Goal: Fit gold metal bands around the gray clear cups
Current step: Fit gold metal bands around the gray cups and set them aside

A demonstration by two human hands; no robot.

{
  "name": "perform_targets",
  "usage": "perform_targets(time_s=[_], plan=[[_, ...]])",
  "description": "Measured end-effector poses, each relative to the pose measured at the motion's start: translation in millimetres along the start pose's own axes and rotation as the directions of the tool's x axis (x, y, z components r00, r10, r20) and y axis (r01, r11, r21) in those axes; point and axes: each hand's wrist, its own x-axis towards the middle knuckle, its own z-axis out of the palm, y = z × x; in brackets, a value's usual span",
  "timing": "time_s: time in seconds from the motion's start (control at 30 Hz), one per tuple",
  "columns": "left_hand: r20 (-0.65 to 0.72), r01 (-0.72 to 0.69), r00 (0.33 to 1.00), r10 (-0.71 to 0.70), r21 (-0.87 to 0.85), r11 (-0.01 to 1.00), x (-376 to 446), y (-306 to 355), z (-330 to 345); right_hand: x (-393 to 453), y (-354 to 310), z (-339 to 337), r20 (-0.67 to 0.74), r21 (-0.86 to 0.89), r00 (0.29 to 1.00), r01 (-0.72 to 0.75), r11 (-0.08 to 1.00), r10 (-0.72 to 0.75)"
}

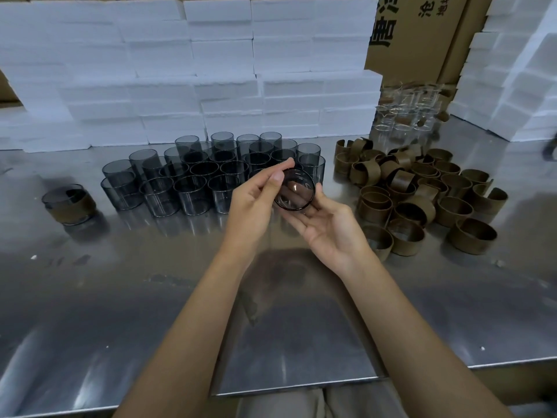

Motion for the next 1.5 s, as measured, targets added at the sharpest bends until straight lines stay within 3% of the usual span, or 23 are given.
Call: perform_targets(time_s=[0.17, 0.33, 0.5, 0.6, 0.7, 0.77, 0.83, 0.9, 1.0, 1.13, 1.3, 1.5], plan=[[0.155, 0.131, 0.981, -0.116, -0.09, 0.987, 3.2, -1.1, -2.5, 0.0, -3.0, -1.7, -0.016, 0.103, 1.0, 0.01, 0.995, -0.009], [0.267, 0.045, 0.962, -0.054, 0.038, 0.998, -2.8, -1.6, -2.1, -0.3, -4.0, 0.5, -0.04, 0.129, 0.999, 0.012, 0.992, -0.007], [0.152, -0.006, 0.988, -0.008, 0.088, 0.996, -3.7, -6.8, 4.9, 2.7, -2.3, 2.3, -0.025, 0.064, 1.0, 0.018, 0.998, -0.016], [0.077, -0.022, 0.997, 0.023, -0.011, 1.0, -2.0, -6.6, 4.2, 1.7, -3.0, 2.0, 0.006, -0.005, 0.999, 0.041, 0.999, -0.041], [-0.023, 0.011, 1.0, -0.016, -0.18, 0.984, 0.7, -4.2, 4.4, -0.7, -2.4, 7.8, -0.025, -0.202, 0.991, 0.121, 0.972, -0.129], [-0.014, 0.16, 0.982, -0.186, -0.45, 0.878, 4.4, -1.5, 1.9, -2.5, -1.8, 11.6, -0.079, -0.443, 0.939, 0.267, 0.856, -0.334], [0.099, 0.29, 0.952, -0.29, -0.599, 0.746, 7.0, 0.3, -2.9, -5.9, -1.0, 12.2, -0.008, -0.661, 0.842, 0.4, 0.635, -0.539], [0.204, 0.394, 0.916, -0.347, -0.625, 0.674, 6.7, 1.6, -4.0, -9.7, 0.7, 12.5, 0.136, -0.734, 0.808, 0.471, 0.489, -0.574], [0.297, 0.508, 0.857, -0.421, -0.628, 0.59, 5.8, -0.3, 0.1, -12.2, 5.2, 13.7, 0.249, -0.775, 0.817, 0.49, 0.399, -0.52], [0.35, 0.551, 0.833, -0.428, -0.593, 0.587, 7.6, -5.7, 0.0, -12.0, 6.1, 14.8, 0.223, -0.773, 0.774, 0.511, 0.377, -0.592], [0.339, 0.487, 0.873, -0.35, -0.634, 0.601, 6.1, -6.8, 1.2, -8.0, 7.3, 12.9, 0.137, -0.786, 0.741, 0.485, 0.383, -0.657], [0.252, 0.436, 0.899, -0.359, -0.6, 0.671, 4.3, -12.1, 3.9, -6.3, 6.4, 8.9, 0.064, -0.759, 0.791, 0.434, 0.486, -0.608]])
